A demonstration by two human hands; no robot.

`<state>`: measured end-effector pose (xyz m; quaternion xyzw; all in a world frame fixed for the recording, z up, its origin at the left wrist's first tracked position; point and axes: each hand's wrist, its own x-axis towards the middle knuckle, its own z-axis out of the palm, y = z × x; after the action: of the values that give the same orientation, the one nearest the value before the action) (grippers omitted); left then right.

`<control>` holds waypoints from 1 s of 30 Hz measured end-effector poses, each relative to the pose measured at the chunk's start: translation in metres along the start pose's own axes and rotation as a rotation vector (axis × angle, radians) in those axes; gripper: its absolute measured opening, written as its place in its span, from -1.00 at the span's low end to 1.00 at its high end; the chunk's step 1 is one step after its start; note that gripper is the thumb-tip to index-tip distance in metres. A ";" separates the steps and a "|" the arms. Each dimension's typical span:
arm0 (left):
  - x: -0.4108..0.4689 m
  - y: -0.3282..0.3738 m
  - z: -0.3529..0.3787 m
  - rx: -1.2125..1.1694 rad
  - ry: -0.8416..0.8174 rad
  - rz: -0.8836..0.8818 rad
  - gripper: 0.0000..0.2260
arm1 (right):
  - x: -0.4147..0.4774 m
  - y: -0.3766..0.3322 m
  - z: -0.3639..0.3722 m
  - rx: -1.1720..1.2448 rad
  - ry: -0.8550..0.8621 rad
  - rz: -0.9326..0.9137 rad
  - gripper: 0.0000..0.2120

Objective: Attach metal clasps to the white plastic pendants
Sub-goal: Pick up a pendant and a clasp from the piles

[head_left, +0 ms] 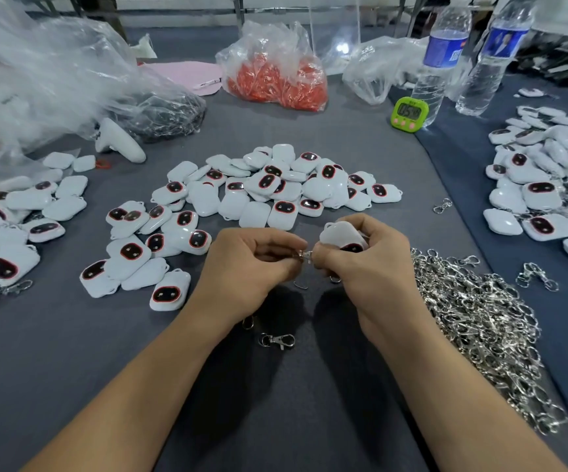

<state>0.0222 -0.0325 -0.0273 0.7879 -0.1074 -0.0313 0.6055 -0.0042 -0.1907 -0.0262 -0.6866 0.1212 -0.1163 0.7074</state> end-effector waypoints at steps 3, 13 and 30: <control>0.000 0.001 -0.001 0.052 0.107 0.011 -0.75 | 0.001 0.001 -0.002 0.017 0.008 -0.001 -0.71; -0.007 0.007 0.003 0.381 0.262 0.127 -0.89 | -0.001 0.001 -0.003 -0.251 0.116 -0.147 -0.79; -0.005 0.005 0.003 0.122 0.161 0.157 -0.81 | -0.008 0.000 0.003 -0.206 0.013 -0.136 -0.77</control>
<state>0.0166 -0.0350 -0.0239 0.8123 -0.1216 0.0863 0.5638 -0.0105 -0.1854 -0.0259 -0.7615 0.0903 -0.1555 0.6227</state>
